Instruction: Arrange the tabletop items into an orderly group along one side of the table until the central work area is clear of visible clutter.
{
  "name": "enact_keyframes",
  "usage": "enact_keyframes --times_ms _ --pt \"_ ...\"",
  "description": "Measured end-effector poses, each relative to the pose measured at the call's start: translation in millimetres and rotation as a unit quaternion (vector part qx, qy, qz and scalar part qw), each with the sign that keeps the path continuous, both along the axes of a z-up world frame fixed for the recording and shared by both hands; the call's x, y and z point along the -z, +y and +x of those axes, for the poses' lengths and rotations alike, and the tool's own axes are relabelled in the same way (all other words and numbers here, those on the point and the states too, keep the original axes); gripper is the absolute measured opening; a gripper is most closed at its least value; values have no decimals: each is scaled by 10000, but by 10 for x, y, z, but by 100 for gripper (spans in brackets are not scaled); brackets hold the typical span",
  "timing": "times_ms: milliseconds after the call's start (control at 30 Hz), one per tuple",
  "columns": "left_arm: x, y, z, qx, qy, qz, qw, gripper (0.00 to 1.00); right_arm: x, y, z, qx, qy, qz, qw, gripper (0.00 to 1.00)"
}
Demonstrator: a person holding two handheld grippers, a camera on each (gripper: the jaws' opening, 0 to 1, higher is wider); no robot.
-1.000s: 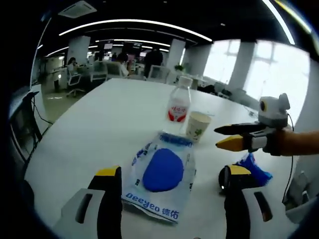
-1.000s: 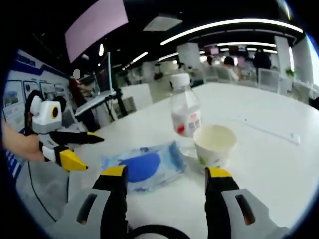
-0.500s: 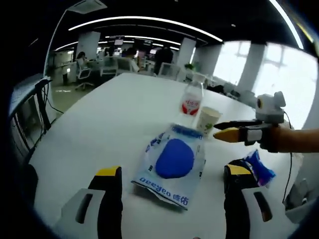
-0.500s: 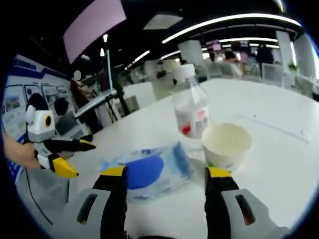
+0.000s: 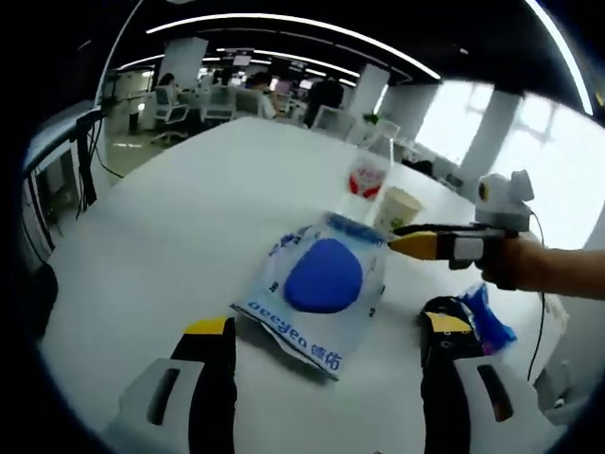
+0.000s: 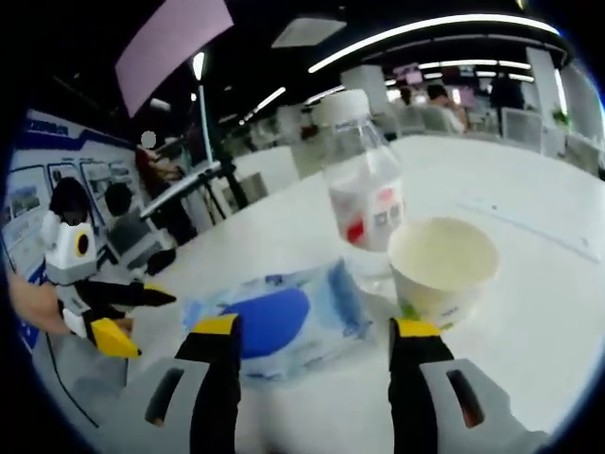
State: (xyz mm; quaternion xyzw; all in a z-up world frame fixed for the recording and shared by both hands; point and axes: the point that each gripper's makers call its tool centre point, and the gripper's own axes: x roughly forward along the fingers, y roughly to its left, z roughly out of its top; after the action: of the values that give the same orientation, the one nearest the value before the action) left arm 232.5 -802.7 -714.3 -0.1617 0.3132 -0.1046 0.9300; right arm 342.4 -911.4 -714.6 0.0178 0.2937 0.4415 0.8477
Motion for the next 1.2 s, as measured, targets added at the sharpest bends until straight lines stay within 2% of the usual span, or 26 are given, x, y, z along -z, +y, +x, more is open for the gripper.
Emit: enact_keyframes --times_ms 100,300,533,833,1033,1133,1200 --pt "48 27 -19 -202 83 -74 9997 77 34 34 16 -12 100 66 9999 61" --pt "134 1 -63 -307 262 -181 9990 76 104 104 64 -41 188 86 9998 61" --pt "176 -30 8 -466 327 -391 9976 72 172 171 117 -45 363 213 9991 62" --pt "271 -1 64 -610 474 -568 9954 66 225 202 147 -39 423 251 9988 59" --pt "322 21 97 -642 510 -612 9947 53 294 162 161 43 467 123 9988 46" --pt "377 2 104 -575 583 -708 9941 42 298 118 206 155 422 77 9990 34" --pt "384 -11 107 -548 575 -725 9942 36 349 49 233 238 395 -139 9988 21"
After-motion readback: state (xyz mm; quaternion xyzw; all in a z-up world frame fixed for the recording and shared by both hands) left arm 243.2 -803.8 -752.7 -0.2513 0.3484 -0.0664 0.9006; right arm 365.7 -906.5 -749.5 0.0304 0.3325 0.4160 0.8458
